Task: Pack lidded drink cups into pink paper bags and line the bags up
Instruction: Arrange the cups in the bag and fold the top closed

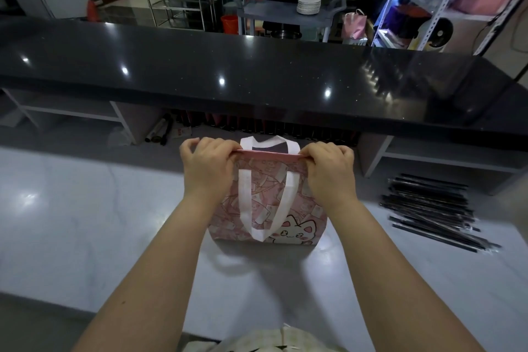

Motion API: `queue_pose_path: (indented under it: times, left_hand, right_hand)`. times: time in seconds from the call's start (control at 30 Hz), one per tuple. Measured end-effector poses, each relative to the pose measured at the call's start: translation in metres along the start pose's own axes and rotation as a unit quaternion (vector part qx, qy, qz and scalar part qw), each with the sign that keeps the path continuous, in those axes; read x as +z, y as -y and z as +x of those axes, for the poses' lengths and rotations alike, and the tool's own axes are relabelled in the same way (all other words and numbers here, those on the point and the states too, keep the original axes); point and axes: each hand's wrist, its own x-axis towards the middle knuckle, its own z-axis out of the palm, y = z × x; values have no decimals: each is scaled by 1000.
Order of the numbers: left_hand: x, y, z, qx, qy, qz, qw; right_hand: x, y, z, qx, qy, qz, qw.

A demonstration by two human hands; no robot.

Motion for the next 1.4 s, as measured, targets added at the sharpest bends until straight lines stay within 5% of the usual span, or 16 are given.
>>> queue_pose_path:
  times: [0.37,0.87,1.23,1.4]
  left_hand:
    - [0,3,-1,0,-24,-23,999]
    - [1,44,-4,-123,-7,-167,978]
    - [7,45,-12,-228,-11,-312,922]
    - [9,48,-31,-279,1,-498,821]
  right_hand:
    - [-6,-6,-3,-18,-32,25,999]
    - [-10,-24,-4,75,-58,129,987]
    - [2,-35,-4,169,-52,219,959]
    - [7,-34,-25,246,-41,399,882]
